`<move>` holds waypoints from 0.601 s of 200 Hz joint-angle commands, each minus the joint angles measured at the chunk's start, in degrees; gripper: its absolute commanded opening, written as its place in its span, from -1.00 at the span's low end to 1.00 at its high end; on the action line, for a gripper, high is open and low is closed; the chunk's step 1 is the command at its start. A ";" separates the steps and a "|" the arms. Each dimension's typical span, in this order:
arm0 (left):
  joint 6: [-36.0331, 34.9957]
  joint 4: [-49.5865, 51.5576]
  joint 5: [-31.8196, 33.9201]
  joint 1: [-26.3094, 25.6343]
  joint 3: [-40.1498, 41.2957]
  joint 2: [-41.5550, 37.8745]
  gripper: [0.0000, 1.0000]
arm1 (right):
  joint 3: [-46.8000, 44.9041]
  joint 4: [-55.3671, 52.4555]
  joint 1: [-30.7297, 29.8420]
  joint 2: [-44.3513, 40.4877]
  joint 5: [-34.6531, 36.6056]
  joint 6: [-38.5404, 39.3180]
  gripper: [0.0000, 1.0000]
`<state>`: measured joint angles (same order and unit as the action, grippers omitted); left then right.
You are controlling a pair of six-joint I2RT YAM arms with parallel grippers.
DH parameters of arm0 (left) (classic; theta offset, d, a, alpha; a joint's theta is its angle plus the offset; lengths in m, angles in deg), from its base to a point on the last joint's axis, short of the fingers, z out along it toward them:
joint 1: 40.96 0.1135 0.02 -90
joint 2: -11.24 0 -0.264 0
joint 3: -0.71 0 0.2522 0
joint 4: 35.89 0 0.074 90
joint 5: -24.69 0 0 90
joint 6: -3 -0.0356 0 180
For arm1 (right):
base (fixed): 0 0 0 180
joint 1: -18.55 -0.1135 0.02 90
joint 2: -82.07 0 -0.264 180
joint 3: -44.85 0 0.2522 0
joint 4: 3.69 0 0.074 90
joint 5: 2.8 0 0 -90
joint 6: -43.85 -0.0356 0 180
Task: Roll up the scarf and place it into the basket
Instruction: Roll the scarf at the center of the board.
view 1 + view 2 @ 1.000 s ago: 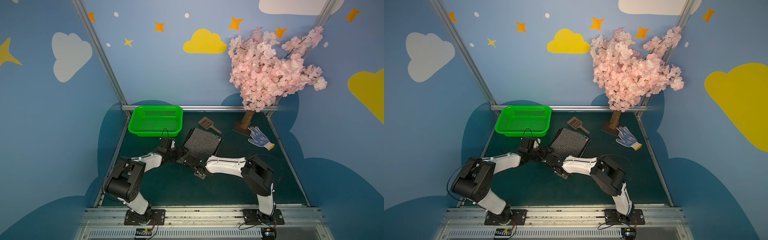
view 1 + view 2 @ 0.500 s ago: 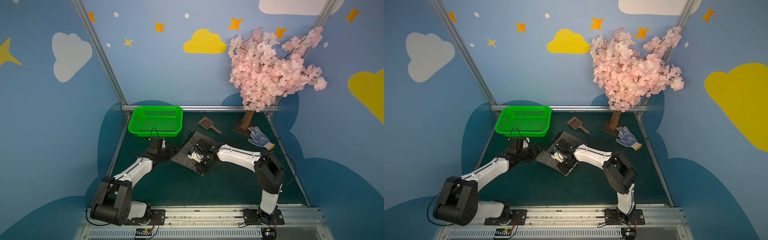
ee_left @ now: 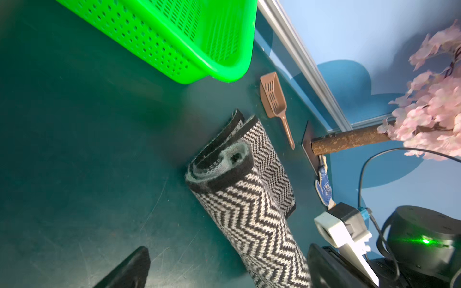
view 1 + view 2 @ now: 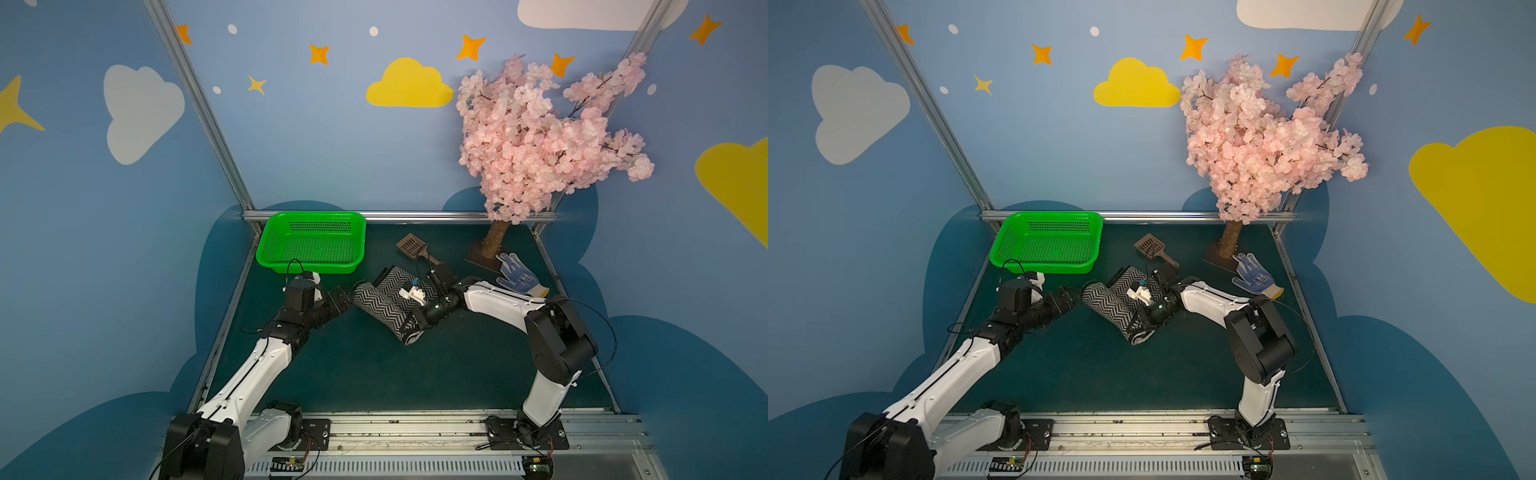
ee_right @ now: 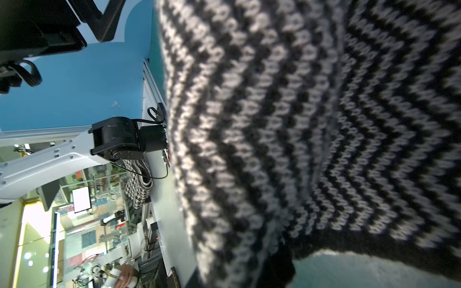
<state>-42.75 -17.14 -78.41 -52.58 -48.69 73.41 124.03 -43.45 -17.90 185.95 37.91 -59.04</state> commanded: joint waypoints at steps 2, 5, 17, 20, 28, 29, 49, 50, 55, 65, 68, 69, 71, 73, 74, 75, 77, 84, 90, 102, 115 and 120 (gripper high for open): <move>-1.50 -5.02 -3.47 -1.16 -0.17 2.21 0.97 | -1.94 6.41 0.58 2.59 -3.53 -3.08 -0.68; -1.62 -5.54 -3.65 -1.52 -0.40 2.51 0.97 | -2.01 6.63 0.54 3.03 -3.45 -3.10 -0.68; -2.23 -7.16 -4.00 -3.03 -1.49 3.93 0.97 | -1.73 6.86 0.52 5.03 -3.35 -2.95 -0.68; -2.36 -7.37 -4.08 -3.51 -1.85 4.31 0.97 | -1.59 6.89 0.50 5.57 -3.35 -2.89 -0.68; -2.52 -8.13 -4.36 -4.62 -2.92 5.38 0.97 | -1.50 7.44 0.50 6.80 -3.26 -2.93 -0.68; -2.51 -8.23 -4.42 -4.72 -3.06 5.58 0.97 | -1.47 7.53 0.50 6.92 -3.22 -2.98 -0.68; -1.63 -10.08 -5.23 -6.45 -4.87 8.65 0.97 | -1.49 9.15 0.65 9.07 -2.48 -3.50 -0.68; -1.63 -10.26 -5.29 -6.51 -4.92 8.84 0.97 | -1.51 9.23 0.66 9.16 -2.47 -3.53 -0.67; -1.22 -11.18 -5.56 -6.68 -5.12 9.58 0.97 | -1.37 9.49 0.66 9.74 -2.38 -3.67 -0.67; -0.31 -13.14 -5.77 -7.14 -5.21 11.31 0.97 | -1.04 9.57 0.67 10.74 -2.26 -3.73 -0.68; -0.16 -13.67 -5.98 -7.17 -5.30 11.79 0.97 | -1.01 9.62 0.74 11.00 -2.09 -3.75 -0.68; -0.10 -13.86 -6.02 -7.27 -5.31 11.94 0.97 | -0.96 9.59 0.71 11.09 -2.02 -3.83 -0.67; -0.01 -14.15 -6.11 -7.43 -5.27 12.34 0.97 | -0.91 9.59 0.68 11.33 -1.89 -3.86 -0.67; 0.08 -14.51 -6.27 -7.45 -5.37 12.64 0.97 | -0.91 9.57 0.74 11.45 -1.82 -3.94 -0.67; 0.15 -14.68 -6.34 -7.54 -5.39 12.81 0.97 | -0.92 9.61 0.80 11.49 -1.79 -3.96 -0.67; 0.19 -14.76 -6.37 -7.54 -5.49 13.02 0.97 | -0.92 9.67 0.82 11.60 -1.82 -3.98 -0.68; 0.21 -14.97 -6.33 -7.70 -5.56 13.34 0.97 | -0.89 9.92 0.84 11.72 -1.76 -4.05 -0.68; 0.31 -15.60 -6.52 -8.07 -5.81 14.62 0.97 | -1.13 10.57 0.94 12.00 -1.85 -4.41 -0.67; 0.40 -16.01 -6.73 -8.38 -6.08 15.60 0.97 | -1.52 10.99 1.00 12.13 -1.65 -4.71 -0.67; 0.36 -16.87 -6.56 -9.07 -6.19 16.95 0.97 | -2.20 12.01 1.18 12.30 -1.50 -5.32 -0.67; 0.67 -17.82 -5.97 -9.39 -5.71 17.43 0.95 | -3.13 13.37 1.62 12.38 -1.16 -6.71 -0.68; 0.94 -18.68 -5.84 -9.52 -5.28 17.17 0.96 | -3.55 13.78 1.77 12.40 -1.23 -7.04 -0.68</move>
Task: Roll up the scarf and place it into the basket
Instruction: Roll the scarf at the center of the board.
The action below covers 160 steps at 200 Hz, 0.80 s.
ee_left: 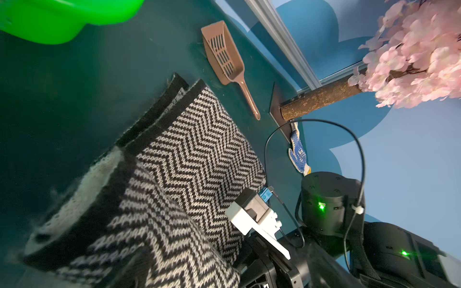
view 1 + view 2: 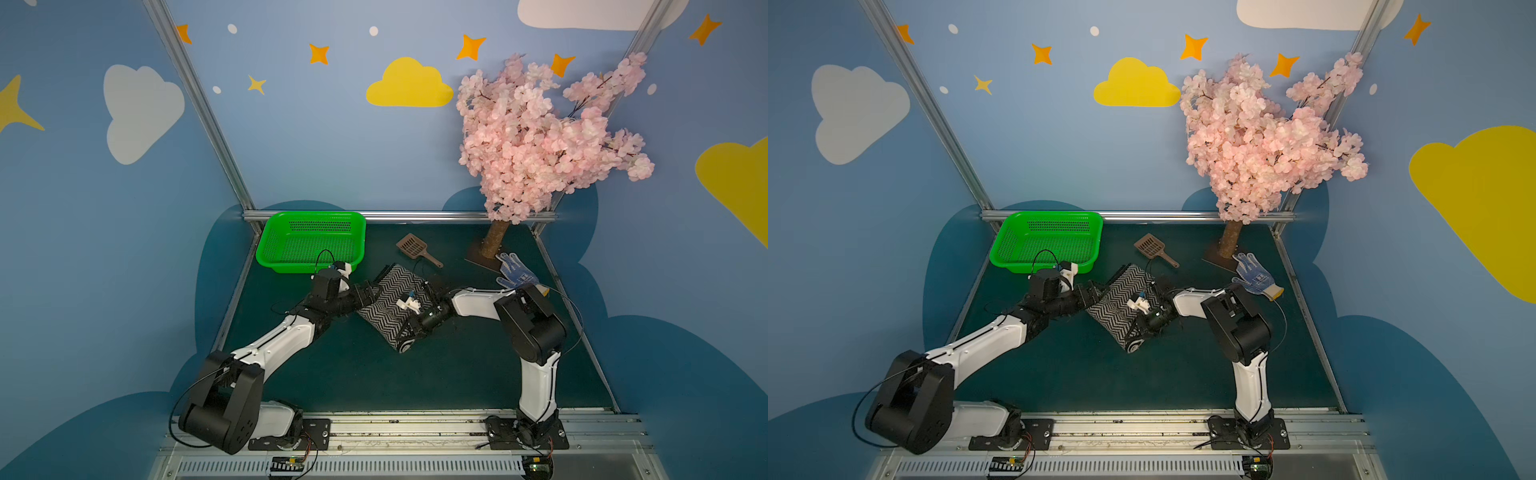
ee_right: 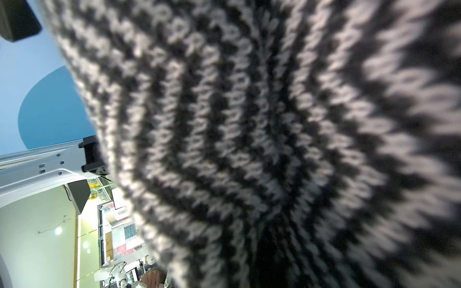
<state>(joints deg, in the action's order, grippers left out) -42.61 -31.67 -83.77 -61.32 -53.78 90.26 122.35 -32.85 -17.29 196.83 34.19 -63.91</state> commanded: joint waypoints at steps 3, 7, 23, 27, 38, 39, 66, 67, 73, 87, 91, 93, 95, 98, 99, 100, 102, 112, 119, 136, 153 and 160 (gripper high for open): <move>0.94 -4.66 -0.40 -0.82 0.18 0.06 0.96 | -2.02 3.26 1.24 1.46 2.60 -2.39 -0.67; 1.14 -5.37 -0.08 -0.90 0.69 -0.42 0.96 | -2.25 3.49 1.36 1.36 2.92 -2.64 -0.67; 0.78 -5.76 0.96 -1.27 1.91 -2.43 0.96 | -3.23 4.73 1.83 1.85 2.86 -3.62 -0.67; 0.65 -5.63 1.03 -1.27 2.03 -2.89 0.96 | -3.55 5.29 1.97 2.02 2.68 -4.13 -0.67; 0.17 -5.15 1.36 -1.40 2.24 -3.94 0.96 | -4.32 6.87 2.49 2.58 1.84 -5.45 -0.67; 0.13 -5.10 1.38 -1.42 2.28 -4.00 0.96 | -4.37 7.05 2.55 2.62 1.72 -5.53 -0.67; -0.79 -5.02 1.74 -1.50 1.80 -2.74 0.96 | -5.08 7.55 2.93 3.28 1.68 -5.77 -0.67; -0.74 -5.08 1.70 -1.51 1.84 -2.61 0.96 | -5.10 7.61 2.95 3.28 1.68 -5.87 -0.67; -0.45 -6.13 1.36 -1.52 1.71 -1.74 0.96 | -5.13 7.66 2.90 3.40 1.60 -5.88 -0.67; 0.52 -8.42 0.48 -1.51 1.24 1.05 0.96 | -5.17 7.88 3.13 3.78 1.35 -6.44 -0.66; 0.76 -9.03 0.21 -1.52 1.01 1.94 0.96 | -5.00 7.67 3.13 3.87 1.34 -6.56 -0.66; 0.85 -9.30 0.01 -1.50 0.92 2.41 0.96 | -4.96 7.53 3.11 3.89 1.38 -6.51 -0.66; 0.99 -9.65 -0.13 -1.54 0.85 2.88 0.96 | -4.84 7.41 3.13 3.91 1.41 -6.48 -0.66; 1.05 -9.96 -0.25 -1.55 0.62 3.50 0.96 | -4.78 7.26 3.22 3.97 1.50 -6.50 -0.66; 1.05 -10.05 -0.34 -1.58 0.46 3.68 0.96 | -4.78 7.20 3.22 3.98 1.55 -6.50 -0.66; 1.10 -10.10 -0.35 -1.55 0.38 3.94 0.95 | -4.73 7.17 3.22 3.98 1.57 -6.50 -0.66; 1.18 -10.31 -0.28 -1.53 0.21 4.36 0.95 | -4.65 7.08 3.27 3.98 1.68 -6.61 -0.66; 1.23 -10.68 0.38 -1.74 -0.25 6.29 0.95 | -4.51 6.99 3.46 3.98 1.52 -6.97 -0.66; 1.14 -11.34 1.03 -1.79 -0.34 7.35 0.95 | -4.25 6.47 3.54 3.98 1.58 -7.06 -0.66; 0.65 -11.12 4.41 -1.76 -0.62 9.36 0.95 | -4.28 5.39 3.71 3.81 1.99 -6.89 -0.65; -0.33 -10.77 4.71 -1.62 -2.34 12.56 0.95 | -4.93 5.40 3.93 3.54 2.25 -7.17 -0.63; -0.31 -10.42 4.71 -1.56 -3.46 14.15 0.95 | -5.10 5.38 3.93 3.53 2.41 -7.22 -0.62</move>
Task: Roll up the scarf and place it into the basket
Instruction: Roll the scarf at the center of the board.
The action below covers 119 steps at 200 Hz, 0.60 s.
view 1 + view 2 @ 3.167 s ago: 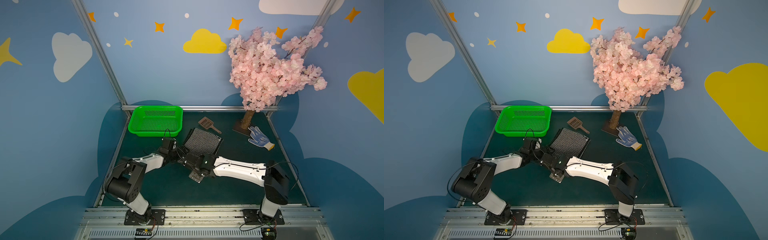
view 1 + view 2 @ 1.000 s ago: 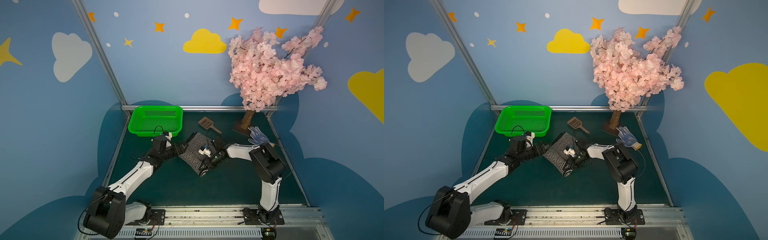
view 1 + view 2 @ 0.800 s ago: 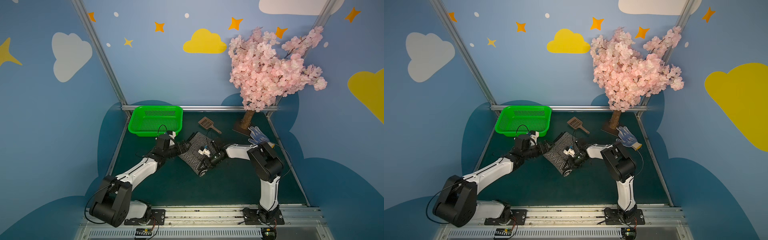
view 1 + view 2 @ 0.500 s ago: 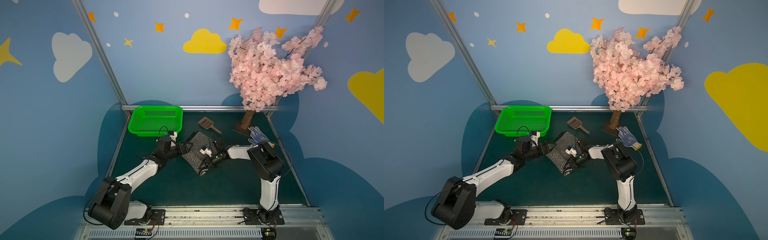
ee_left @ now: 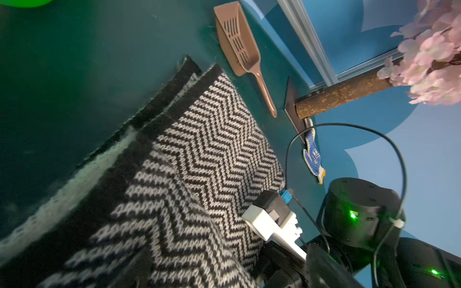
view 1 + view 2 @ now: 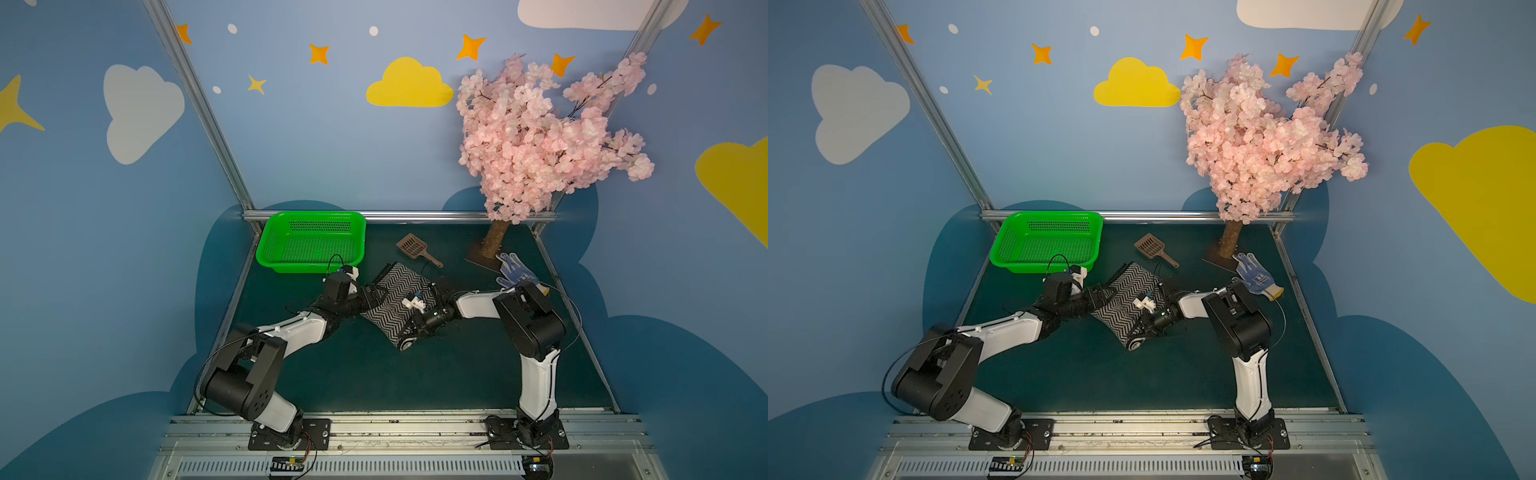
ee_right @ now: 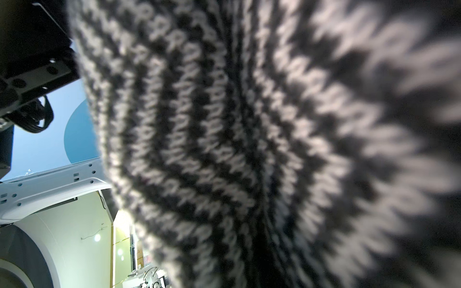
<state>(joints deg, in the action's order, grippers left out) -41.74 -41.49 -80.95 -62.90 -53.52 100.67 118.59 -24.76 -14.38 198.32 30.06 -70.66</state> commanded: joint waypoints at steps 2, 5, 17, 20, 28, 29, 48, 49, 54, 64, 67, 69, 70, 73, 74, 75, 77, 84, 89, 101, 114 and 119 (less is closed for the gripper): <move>-1.21 -0.64 1.87 0.00 -4.00 4.22 0.95 | -1.36 -2.77 1.02 2.05 6.59 -0.52 -0.61; -1.10 -0.65 1.87 0.04 -4.31 4.93 0.95 | -1.44 -2.84 1.02 2.04 6.67 -0.49 -0.61; -0.24 -1.90 1.93 0.05 -5.11 7.44 0.95 | -1.50 -3.46 1.06 2.14 6.91 -0.53 -0.61; 0.01 -2.29 1.89 0.05 -5.29 7.93 0.95 | -1.57 -3.64 0.99 2.08 6.95 -0.47 -0.61; 0.68 -3.00 1.84 0.05 -5.69 9.33 0.95 | -1.63 -4.20 0.82 1.78 7.52 -0.06 -0.61; 0.74 -3.03 1.84 0.00 -5.72 9.57 0.95 | -1.63 -4.38 0.83 1.70 7.64 0.06 -0.60; 1.83 -2.95 1.86 -0.04 -6.85 12.11 0.94 | -1.82 -6.61 0.01 -0.97 10.36 1.58 -0.53; 1.84 -2.92 1.85 -0.04 -6.88 12.14 0.94 | -1.77 -6.68 -0.01 -1.17 10.46 1.67 -0.52; 1.99 -2.67 2.75 -0.06 -7.18 12.47 0.94 | -1.79 -7.37 -0.22 -2.37 11.44 1.99 -0.45; 1.99 -1.93 3.70 -0.05 -7.64 12.96 0.94 | -1.75 -8.77 -1.08 -5.40 14.41 2.74 -0.28; 1.95 -1.61 3.70 -0.11 -7.76 13.03 0.94 | -1.55 -9.53 -1.43 -6.40 15.51 3.05 -0.23; 1.99 -1.42 3.69 -0.12 -7.82 13.07 0.94 | -1.41 -10.08 -1.61 -6.94 16.20 3.26 -0.21; 2.01 -1.32 3.73 -0.17 -7.89 13.06 0.94 | -1.34 -10.35 -1.74 -7.32 16.50 3.38 -0.19; 2.03 -0.95 3.77 -0.13 -8.02 13.06 0.94 | -1.11 -11.04 -2.06 -8.21 17.68 3.56 -0.16; 2.07 -0.77 3.73 -0.13 -8.04 13.10 0.94 | -1.06 -11.31 -2.23 -8.62 18.03 3.62 -0.14; 2.05 -0.64 3.71 -0.13 -8.04 13.08 0.94 | -0.90 -11.58 -2.32 -8.95 18.43 3.65 -0.13; 2.04 -0.43 3.69 -0.13 -8.24 13.12 0.94 | -0.70 -12.05 -2.49 -9.49 19.06 3.81 -0.09; 1.95 0.11 3.64 -0.18 -8.33 13.08 0.94 | 0.31 -14.20 -3.32 -11.55 21.92 4.32 -0.02; 2.05 0.47 3.65 -0.15 -8.31 12.92 0.94 | 1.22 -15.80 -4.02 -12.98 24.06 4.78 0.03; 2.13 1.13 3.43 -0.30 -8.28 12.65 0.94 | 3.60 -19.70 -6.26 -16.28 29.88 5.91 0.12; 2.38 1.89 3.37 -0.29 -8.26 12.63 0.94 | 6.37 -23.82 -9.50 -19.26 37.34 7.07 0.18; 2.26 2.07 3.28 -0.28 -8.31 12.74 0.94 | 7.48 -25.32 -10.85 -20.12 40.31 7.57 0.20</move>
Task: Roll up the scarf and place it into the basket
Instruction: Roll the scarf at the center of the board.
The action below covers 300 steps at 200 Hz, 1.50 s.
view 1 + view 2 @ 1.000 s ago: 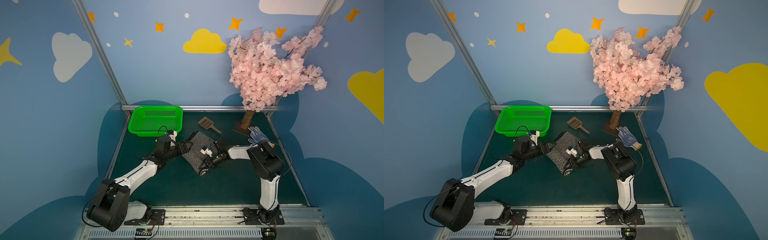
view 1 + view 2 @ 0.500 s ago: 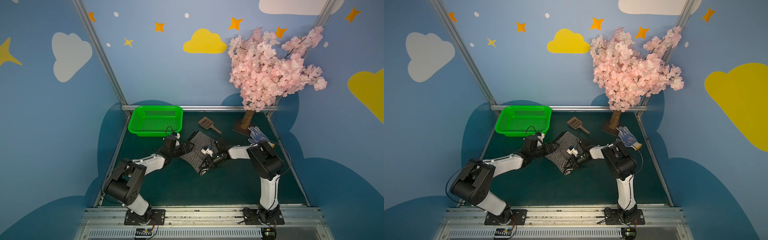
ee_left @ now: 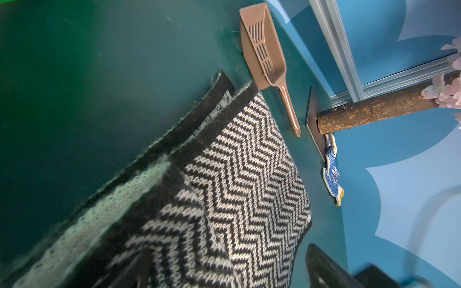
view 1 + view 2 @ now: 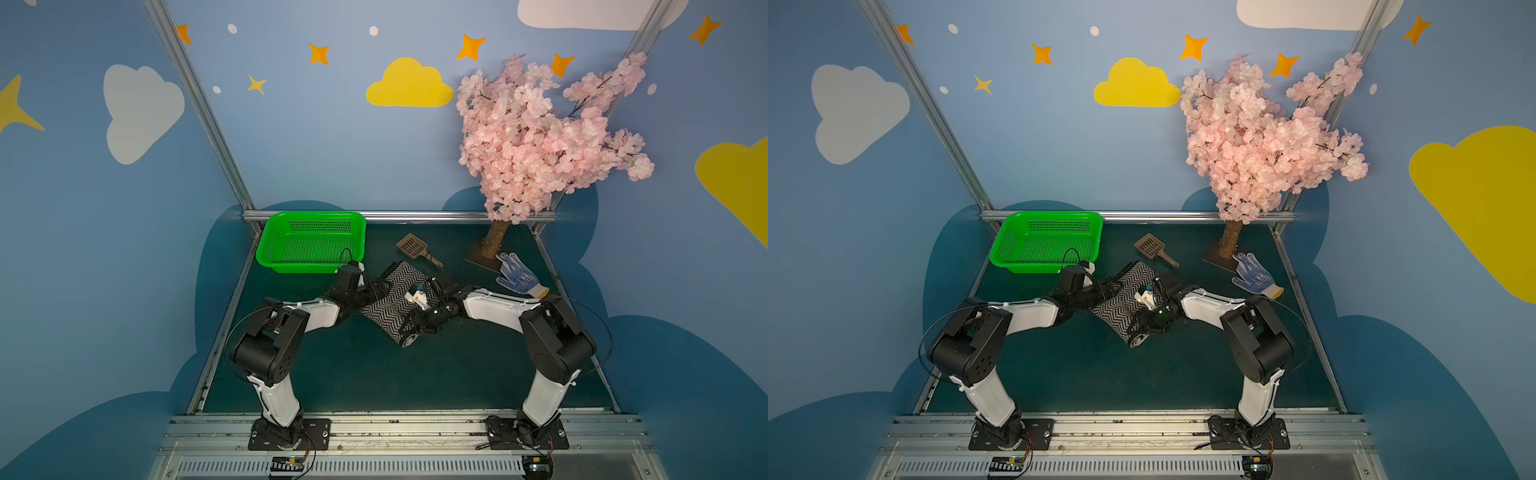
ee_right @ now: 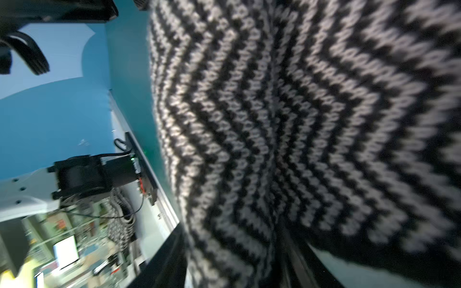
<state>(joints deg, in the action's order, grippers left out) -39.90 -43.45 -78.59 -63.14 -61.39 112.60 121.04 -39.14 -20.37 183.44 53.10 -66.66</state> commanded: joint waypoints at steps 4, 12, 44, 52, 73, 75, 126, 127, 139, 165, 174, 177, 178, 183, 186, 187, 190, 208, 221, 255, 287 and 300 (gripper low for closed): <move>0.38 4.09 0.68 -0.06 -0.44 0.85 0.94 | 5.79 -12.17 -5.96 -5.75 19.98 3.83 0.23; 0.44 4.18 0.39 -0.06 -0.53 1.10 0.94 | 7.39 -14.62 -8.26 -6.45 25.24 4.67 0.28; 1.07 3.49 0.28 -0.02 -0.33 1.82 0.94 | 10.77 -18.62 -16.64 -6.30 42.18 7.60 0.71; 1.24 3.48 0.27 -0.06 -0.33 1.91 0.94 | 11.56 -19.51 -18.28 -5.18 46.39 8.05 0.73; 1.92 3.26 -2.14 -0.08 -0.45 2.15 0.94 | 14.51 -22.41 -21.63 -0.19 56.44 9.52 0.83; 2.03 3.25 -2.18 -0.02 -0.44 2.10 0.94 | 14.61 -22.45 -22.01 0.22 57.38 9.72 0.83; 2.83 3.96 -2.58 -0.06 -1.06 1.89 0.94 | 14.45 -19.29 -28.33 7.43 67.52 13.16 0.83; 2.87 3.98 -2.70 -0.02 -1.06 1.90 0.94 | 14.46 -19.28 -28.37 7.52 67.60 13.19 0.83; 3.00 3.87 -2.96 0.01 -1.24 2.15 0.94 | 14.47 -19.03 -28.90 9.02 68.61 13.24 0.83; 4.11 2.67 -3.85 -0.01 -0.90 2.72 0.94 | 14.43 -17.92 -29.00 12.56 70.37 14.10 0.69; 4.60 1.81 -4.12 0.06 -0.52 2.91 0.94 | 14.60 -17.68 -28.81 13.83 70.63 14.44 0.50; 4.79 1.69 -4.20 0.06 -0.40 2.88 0.94 | 14.68 -17.68 -28.79 14.24 70.73 14.63 0.42; 4.91 1.62 -4.25 0.09 -0.33 2.88 0.94 | 14.75 -17.68 -28.77 14.32 70.74 14.63 0.40; 5.21 1.27 -4.38 0.05 -0.15 3.01 0.94 | 14.89 -17.77 -28.74 14.90 70.69 14.73 0.28; 5.39 1.04 -4.51 0.10 -0.02 2.97 0.94 | 14.87 -17.78 -28.64 15.18 70.67 14.75 0.21; 5.47 0.98 -4.54 0.11 0.03 2.97 0.94 | 14.85 -17.78 -28.65 15.27 70.67 14.77 0.19; 5.66 0.67 -4.73 0.19 0.20 2.96 0.94 | 14.76 -17.67 -28.61 15.37 70.67 14.75 0.10; 6.75 -0.81 -5.61 0.61 1.11 2.86 0.93 | 13.34 -16.89 -28.49 14.86 69.90 14.21 -0.38; 7.37 -1.60 -5.66 0.99 2.18 2.21 0.93 | 11.65 -15.96 -28.17 12.84 67.96 13.63 -0.48; 7.90 -1.80 -5.61 2.76 5.19 -2.00 0.94 | 6.04 -10.81 -25.65 3.75 54.79 14.82 -0.58; 8.30 -0.69 -3.24 4.56 9.63 -10.30 0.98 | 2.43 -6.74 -20.80 -4.61 34.96 16.39 -0.55; 7.91 1.41 -2.11 5.05 10.51 -14.51 1.00 | 2.09 -5.97 -18.21 -6.69 26.34 16.42 -0.55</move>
<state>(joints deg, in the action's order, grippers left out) -31.84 -46.36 -83.44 -59.46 -52.47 104.06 124.14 -48.04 -41.94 181.05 99.13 -51.04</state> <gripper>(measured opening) 0.993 0.225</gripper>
